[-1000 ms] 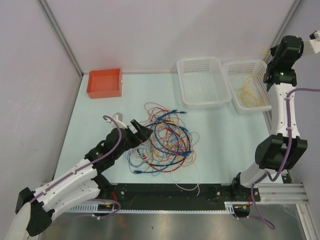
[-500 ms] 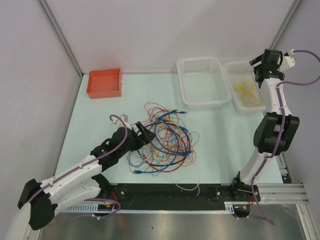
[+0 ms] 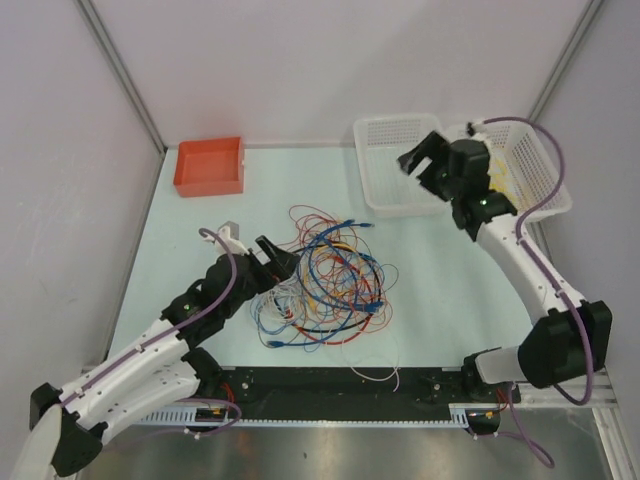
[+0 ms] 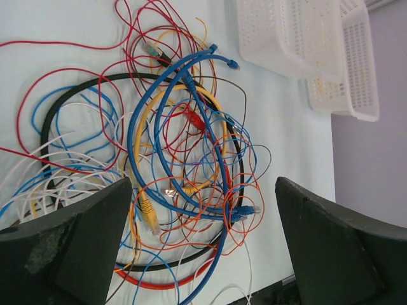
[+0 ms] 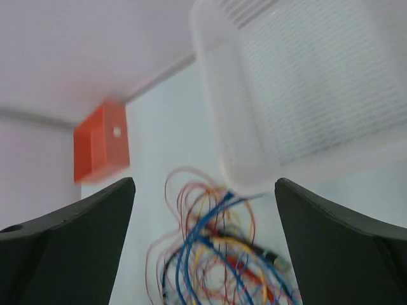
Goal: Untangle the cables
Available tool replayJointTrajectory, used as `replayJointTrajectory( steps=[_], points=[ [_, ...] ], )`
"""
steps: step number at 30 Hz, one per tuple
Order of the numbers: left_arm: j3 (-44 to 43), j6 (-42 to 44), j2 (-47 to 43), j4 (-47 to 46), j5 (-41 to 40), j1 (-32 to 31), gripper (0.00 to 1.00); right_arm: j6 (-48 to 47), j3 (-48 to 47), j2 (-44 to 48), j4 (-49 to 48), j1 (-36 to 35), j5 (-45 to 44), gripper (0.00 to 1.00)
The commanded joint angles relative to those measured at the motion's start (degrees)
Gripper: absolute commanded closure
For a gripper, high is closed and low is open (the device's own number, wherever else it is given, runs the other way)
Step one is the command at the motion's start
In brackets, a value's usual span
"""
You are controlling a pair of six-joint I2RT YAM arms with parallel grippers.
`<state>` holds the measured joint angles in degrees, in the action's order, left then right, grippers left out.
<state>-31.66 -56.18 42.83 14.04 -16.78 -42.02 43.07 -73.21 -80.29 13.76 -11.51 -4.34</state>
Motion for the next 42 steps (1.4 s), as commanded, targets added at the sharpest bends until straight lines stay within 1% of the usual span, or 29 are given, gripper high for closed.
replayJointTrajectory(
  steps=[1, 2, 3, 5, 6, 7, 9, 10, 12, 15, 20, 23, 25, 27, 28, 29, 31, 32, 35, 36, 38, 39, 40, 42],
  points=[
    [-2.3, 1.6, -3.0, 6.2, -3.1, 0.6, 0.0, -9.2, 9.5, 5.3, -1.1, -10.7, 3.5, 0.04],
    [-2.4, 1.8, -3.5, 7.7, -2.3, 0.7, 0.0, -9.9, 10.9, 6.0, -0.7, -12.6, 3.5, 0.07],
    [-2.0, 2.6, -3.7, 8.0, -0.1, 0.8, 0.0, -10.4, 12.7, 7.2, -0.6, -16.7, 3.7, 0.08],
    [-1.3, 3.8, -4.1, 8.1, 2.1, 0.9, 0.0, -10.9, 16.9, 8.5, 0.0, -20.5, 3.5, 0.11],
    [-1.0, 4.5, -4.2, 8.3, 3.6, 0.8, 0.0, -11.8, 18.2, 9.2, 0.2, -24.0, 3.2, 0.12],
    [-0.7, 4.8, -4.2, 8.3, 4.4, 0.9, 0.0, -12.0, 20.8, 10.1, 0.7, -26.3, 1.5, 0.12],
    [0.9, 6.2, -3.7, 7.6, 6.4, 1.0, 0.0, -12.9, 23.0, 10.9, 1.4, -29.7, -0.5, 0.13],
    [1.3, 6.0, -3.2, 7.7, 7.4, 1.0, 0.0, -12.7, 24.2, 11.6, 2.0, -32.9, -2.0, 0.13],
    [3.3, 5.2, -2.3, 6.8, 9.2, 1.0, 0.0, -11.7, 27.7, 12.7, 2.1, -35.3, -2.6, 0.13],
    [4.7, 4.0, 1.8, 5.6, 10.5, 0.9, 0.01, -9.1, 31.5, 15.9, 1.2, -38.8, -4.1, 0.13],
    [3.4, 3.5, 12.6, 5.5, 9.0, 0.9, 0.01, -7.3, 32.6, 22.0, 3.4, -43.2, -8.8, 0.13],
    [3.0, 3.4, 17.6, 5.0, 8.1, 0.8, 0.01, -7.5, 32.6, 25.0, 5.4, -43.9, -9.7, 0.13],
    [3.4, 3.4, 19.7, 4.2, 8.1, 0.9, 0.08, -7.3, 32.6, 26.1, 6.9, -44.0, -10.5, 0.13],
    [3.5, 3.4, 21.9, 3.0, 8.7, 0.9, 0.17, -7.6, 32.9, 27.3, 8.0, -44.0, -11.2, 0.13],
    [3.6, 3.4, 22.4, 2.3, 8.7, 0.9, 0.19, -7.6, 33.0, 27.6, 8.4, -44.0, -11.6, 0.13],
    [3.7, 3.4, 23.0, 2.0, 8.7, 0.8, 0.33, -7.7, 33.1, 27.8, 8.6, -44.0, -11.9, 0.13],
    [3.1, 4.1, 22.6, 1.6, 8.6, 0.8, 0.56, -8.0, 33.1, 28.4, 9.1, -44.0, -12.4, 0.13],
    [2.7, 5.1, 22.0, 1.7, 8.3, 0.9, 0.78, -8.0, 33.2, 28.7, 9.1, -44.0, -12.4, 0.13],
    [0.0, 9.0, 17.6, 3.2, 6.1, 0.8, 1.0, -8.3, 33.2, 30.0, 8.6, -44.0, -12.2, 0.14],
    [-1.0, 10.2, 14.9, 4.8, 5.0, 0.8, 1.0, -8.3, 33.2, 30.5, 8.1, -44.0, -11.8, 0.14],
    [-5.8, 14.9, 12.0, 6.5, 4.9, 0.9, 1.0, -8.0, 32.8, 32.2, 8.0, -44.0, -11.5, 0.15],
    [-7.5, 16.4, 10.7, 8.5, 5.0, 0.8, 1.0, -7.9, 32.3, 32.9, 8.1, -44.0, -11.0, 0.15],
    [-11.5, 18.9, 7.7, 9.4, 5.4, 0.9, 1.0, -7.7, 32.0, 34.5, 8.4, -44.0, -11.0, 0.15],
    [-15.2, 21.5, 5.3, 10.0, 6.7, 0.9, 1.0, -7.6, 30.9, 36.3, 8.9, -44.0, -10.6, 0.15]
  ],
)
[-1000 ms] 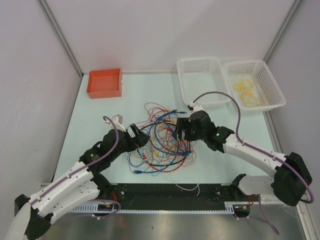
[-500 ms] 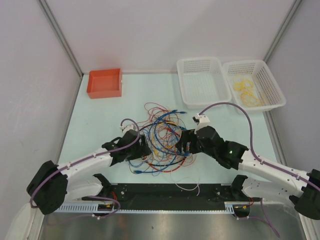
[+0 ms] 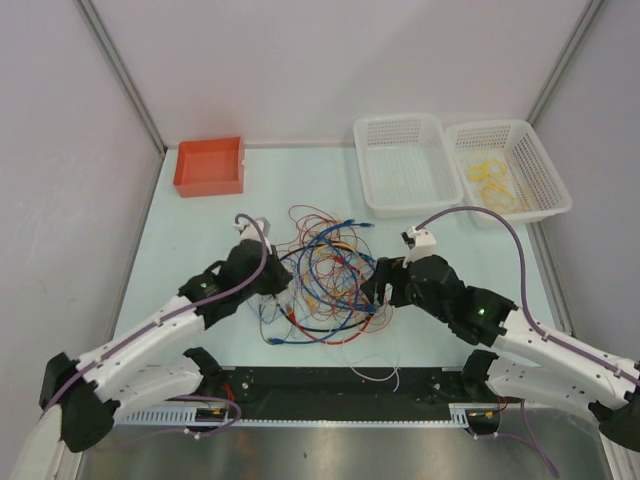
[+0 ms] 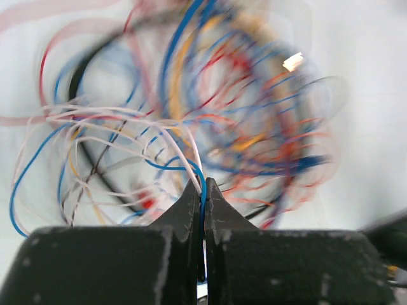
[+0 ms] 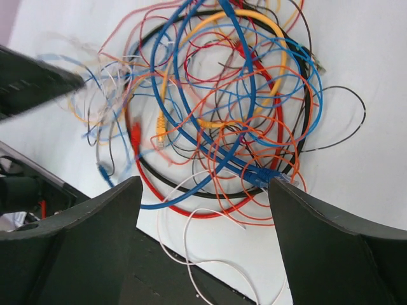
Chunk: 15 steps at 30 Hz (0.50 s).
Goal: Untangle the cables
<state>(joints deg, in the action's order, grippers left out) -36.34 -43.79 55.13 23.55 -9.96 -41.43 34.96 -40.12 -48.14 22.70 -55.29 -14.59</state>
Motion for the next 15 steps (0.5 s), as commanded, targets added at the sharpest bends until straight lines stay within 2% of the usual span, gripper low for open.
replayJointTrajectory(
  steps=[1, 5, 11, 15],
  points=[
    [-14.1, 11.2, -9.1, 0.4, 1.2, 0.3, 1.0, 0.5, -2.6, 5.2, -0.1, -0.2, -0.4, 0.16],
    [-23.5, 13.6, -10.0, 0.7, 4.3, 0.3, 1.0, -1.4, -5.1, 9.7, 0.1, -0.2, -0.4, 0.16],
    [-37.4, 15.4, -6.4, 1.6, 9.5, 0.3, 1.0, -5.2, -11.2, 10.7, 0.7, -0.2, 0.2, 0.16],
    [-42.7, 16.5, -4.0, 1.2, 14.5, 0.2, 1.0, -6.7, -12.8, 10.3, -1.3, -0.2, 1.5, 0.16]
  ],
)
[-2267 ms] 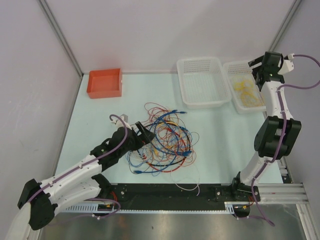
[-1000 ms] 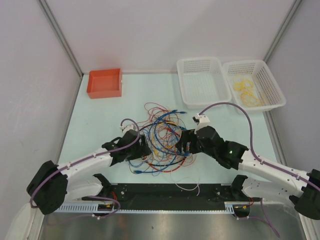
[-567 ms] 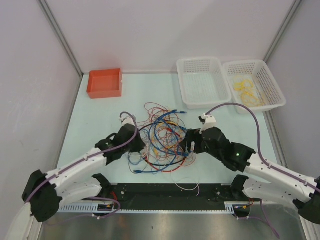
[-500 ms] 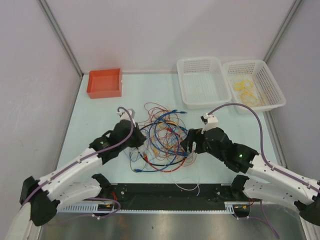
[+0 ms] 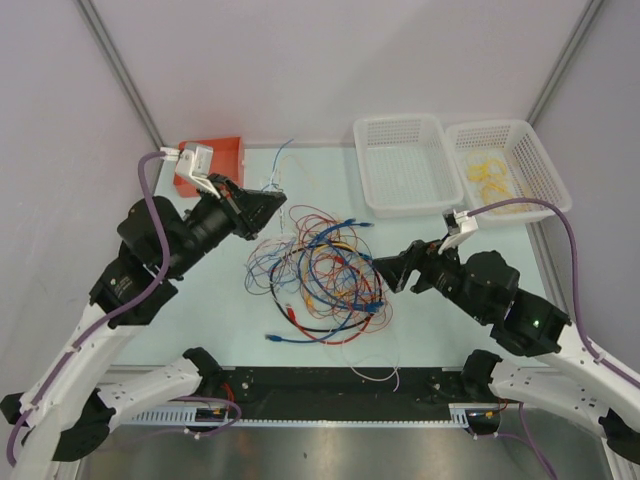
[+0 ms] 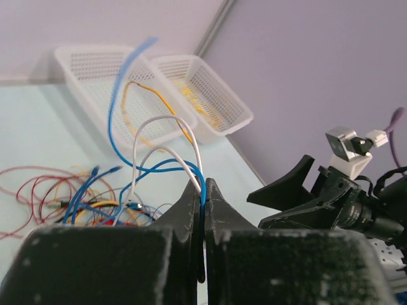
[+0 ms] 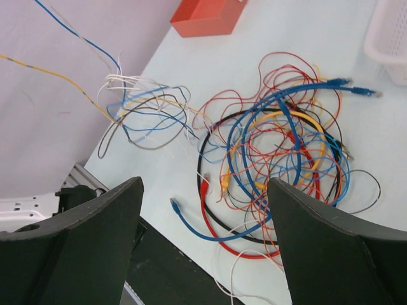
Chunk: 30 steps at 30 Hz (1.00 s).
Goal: Untangle the cables
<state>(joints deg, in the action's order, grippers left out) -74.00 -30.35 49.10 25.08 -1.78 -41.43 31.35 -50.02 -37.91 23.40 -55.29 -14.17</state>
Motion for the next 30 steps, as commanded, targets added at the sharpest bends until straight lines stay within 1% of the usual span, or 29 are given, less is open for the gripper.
replayJointTrajectory(
  steps=[1, 7, 8, 12, 16, 17, 20, 22, 25, 27, 28, 30],
  points=[
    [-5.3, 3.4, 2.2, -0.6, 7.0, 0.3, 1.0, -3.1, -2.9, -0.3, -2.5, -0.2, 1.3, 0.16],
    [-2.6, 2.7, 2.8, -2.1, 10.0, 0.3, 1.0, -2.8, -3.0, -1.6, -8.7, -0.2, 5.6, 0.18],
    [-2.6, 2.5, 2.9, -2.6, 10.4, 0.2, 1.0, -2.6, -3.0, -1.9, -11.0, -0.2, 6.3, 0.19],
    [-3.7, 2.2, 4.2, -5.4, 13.9, 0.3, 1.0, -3.4, -3.8, -3.7, -15.2, -0.2, 9.4, 0.22],
    [-4.5, 2.5, 6.2, -8.4, 19.6, 0.3, 1.0, -3.8, -4.2, -5.7, -16.8, -0.2, 10.0, 0.22],
    [-4.3, 2.5, 6.5, -10.1, 22.6, 0.2, 1.0, -3.9, -4.2, -6.1, -17.2, -0.2, 9.5, 0.23],
    [-2.0, 2.2, 6.4, -13.7, 26.8, 0.2, 1.0, -4.0, -4.2, -6.5, -18.5, -0.2, 9.9, 0.24],
    [-0.2, 1.7, 6.3, -15.0, 27.6, 0.3, 1.0, -4.1, -4.2, -6.4, -19.8, -0.2, 10.1, 0.26],
    [0.8, 1.3, 6.4, -14.9, 26.7, 0.3, 1.0, -4.3, -4.2, -5.9, -21.7, -0.2, 11.8, 0.3],
    [1.1, 0.7, 6.8, -14.6, 26.2, 0.3, 1.0, -4.0, -4.2, -6.2, -22.9, -0.3, 13.6, 0.35],
    [1.5, 0.5, 6.8, -14.9, 26.2, 0.3, 1.0, -3.9, -4.2, -6.5, -24.9, -0.3, 16.0, 0.36],
    [2.0, -0.1, 7.1, -15.3, 26.2, 0.3, 1.0, -3.9, -4.2, -8.0, -25.9, -0.4, 17.4, 0.38]
  ],
)
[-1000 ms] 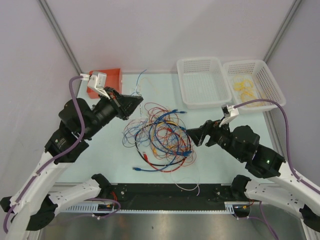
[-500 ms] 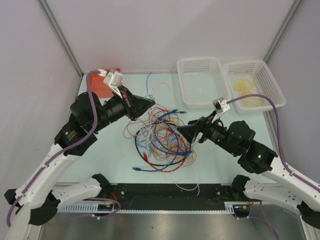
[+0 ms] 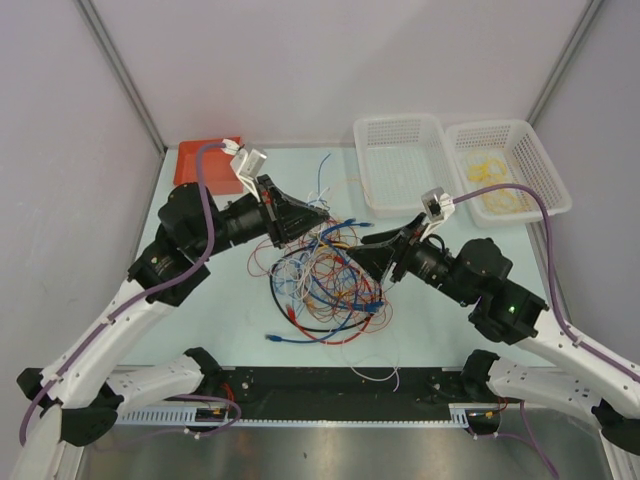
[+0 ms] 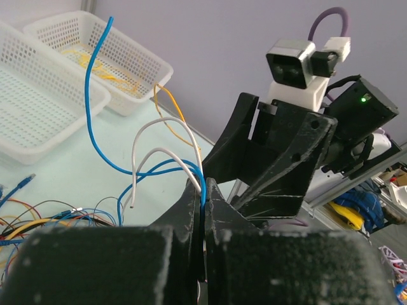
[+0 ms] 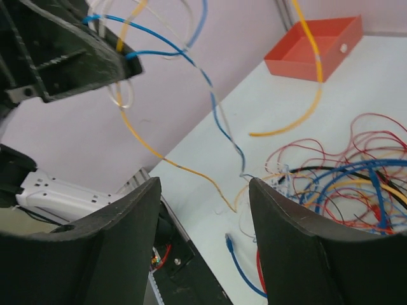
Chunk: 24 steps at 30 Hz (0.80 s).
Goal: Untangle the cables
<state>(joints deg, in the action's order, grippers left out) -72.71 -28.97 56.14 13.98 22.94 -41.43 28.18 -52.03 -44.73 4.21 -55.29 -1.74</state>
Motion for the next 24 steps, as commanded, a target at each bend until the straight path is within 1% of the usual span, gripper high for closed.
replayJointTrajectory(
  steps=[1, 6, 10, 11, 12, 16, 19, 21, 22, 23, 24],
  points=[
    [0.8, -1.7, 0.2, -4.5, 1.5, 0.3, 1.0, -0.8, -2.2, -1.8, -7.2, -0.6, 5.7, 0.38],
    [0.1, -1.4, 0.4, -4.0, 1.2, 0.3, 1.0, -2.3, -2.2, -5.5, -6.6, -2.4, 6.3, 0.39],
    [-0.8, -1.1, 0.5, -3.2, 1.1, 0.2, 1.0, -6.4, -2.2, -7.6, -4.7, -5.9, 1.8, 0.35],
    [-0.9, -1.3, 0.6, -3.3, 1.2, 0.3, 1.0, -6.7, -2.2, -8.0, -4.5, -6.1, 1.7, 0.32],
    [-1.0, -1.3, 0.6, -3.3, 1.4, 0.3, 1.0, -7.0, -2.2, -8.4, -4.6, -6.2, -0.3, 0.3],
    [-1.0, -2.1, 0.5, -3.9, 2.3, 0.2, 1.0, -8.1, -2.2, -10.8, -6.1, -6.4, -3.0, 0.3],
    [-0.9, -2.1, 0.3, -3.3, 2.4, 0.3, 1.0, -9.2, -2.2, -13.2, -8.7, -6.4, -4.7, 0.34],
    [-0.7, -2.1, -0.1, -3.2, 2.2, 0.2, 1.0, -9.2, -2.2, -14.2, -9.3, -6.4, -6.0, 0.41],
    [-0.5, -2.1, -0.3, -3.0, 2.2, 0.3, 1.0, -8.9, -2.2, -14.2, -9.3, -6.4, -7.0, 0.46],
    [-0.4, -1.9, -0.5, -2.9, 2.0, 0.2, 1.0, -8.9, -2.2, -14.2, -9.1, -6.4, -7.6, 0.57],
    [-0.2, -1.7, -0.9, -2.8, 1.6, 0.2, 1.0, -8.6, -2.2, -13.6, -8.3, -6.5, -8.1, 0.63]
  ],
)
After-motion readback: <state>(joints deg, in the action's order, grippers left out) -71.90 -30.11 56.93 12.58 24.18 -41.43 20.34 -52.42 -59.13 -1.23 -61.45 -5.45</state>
